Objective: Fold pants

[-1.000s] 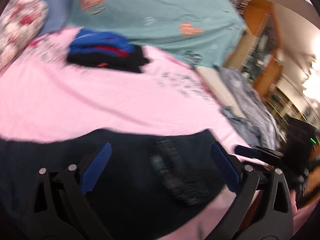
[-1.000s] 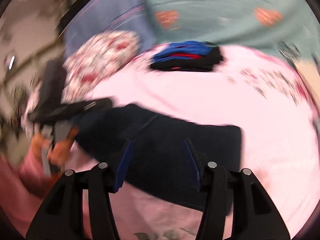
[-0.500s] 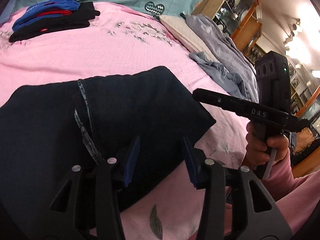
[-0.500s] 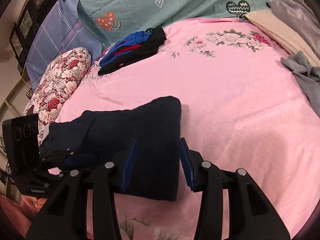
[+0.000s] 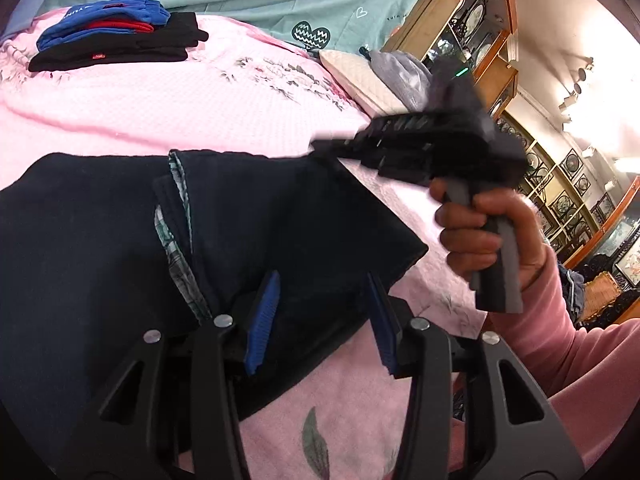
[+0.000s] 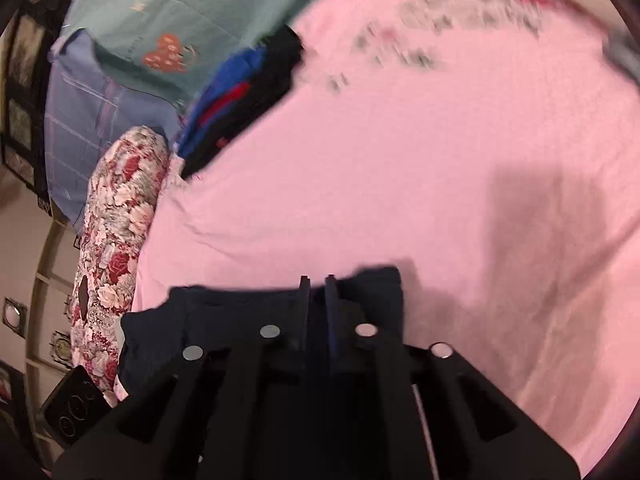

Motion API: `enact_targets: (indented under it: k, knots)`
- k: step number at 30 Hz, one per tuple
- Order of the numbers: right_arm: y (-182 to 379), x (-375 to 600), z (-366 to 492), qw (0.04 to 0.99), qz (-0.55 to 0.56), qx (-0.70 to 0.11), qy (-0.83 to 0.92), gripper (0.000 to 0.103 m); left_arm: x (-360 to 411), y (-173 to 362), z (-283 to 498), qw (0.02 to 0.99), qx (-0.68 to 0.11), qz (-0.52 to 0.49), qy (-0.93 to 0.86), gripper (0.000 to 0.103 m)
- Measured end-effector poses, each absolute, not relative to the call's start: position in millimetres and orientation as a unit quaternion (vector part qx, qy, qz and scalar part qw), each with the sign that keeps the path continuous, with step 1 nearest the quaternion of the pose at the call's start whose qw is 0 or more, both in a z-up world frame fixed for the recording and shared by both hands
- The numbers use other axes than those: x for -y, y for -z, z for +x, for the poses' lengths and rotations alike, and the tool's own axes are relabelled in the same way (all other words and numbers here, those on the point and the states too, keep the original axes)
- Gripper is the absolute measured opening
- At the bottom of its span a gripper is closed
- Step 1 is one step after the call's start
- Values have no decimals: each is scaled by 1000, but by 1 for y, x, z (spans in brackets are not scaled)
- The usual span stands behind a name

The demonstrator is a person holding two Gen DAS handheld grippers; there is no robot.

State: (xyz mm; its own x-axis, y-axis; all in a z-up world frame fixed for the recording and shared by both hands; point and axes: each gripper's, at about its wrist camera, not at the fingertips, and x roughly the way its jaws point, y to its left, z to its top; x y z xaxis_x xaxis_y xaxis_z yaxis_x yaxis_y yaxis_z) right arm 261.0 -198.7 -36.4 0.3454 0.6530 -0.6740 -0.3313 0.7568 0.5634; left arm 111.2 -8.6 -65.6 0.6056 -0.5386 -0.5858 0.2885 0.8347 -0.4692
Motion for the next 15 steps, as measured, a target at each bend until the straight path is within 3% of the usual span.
enact_targets:
  k: [5, 7, 9, 11, 15]
  knots:
    - [17, 143, 240, 750, 142, -466, -447, 17, 8, 67, 108, 883, -370, -163, 236, 45]
    - [37, 115, 241, 717, 116, -502, -470, 17, 10, 66, 104, 888, -366, -153, 233, 45]
    - [68, 98, 248, 714, 77, -542, -436, 9, 12, 66, 102, 891, -366, -145, 227, 45]
    - [66, 105, 252, 703, 103, -549, -439, 11, 11, 66, 101, 891, -362, -148, 230, 45]
    - [16, 157, 236, 756, 126, -472, -435, 23, 7, 67, 103, 886, -363, -164, 235, 45]
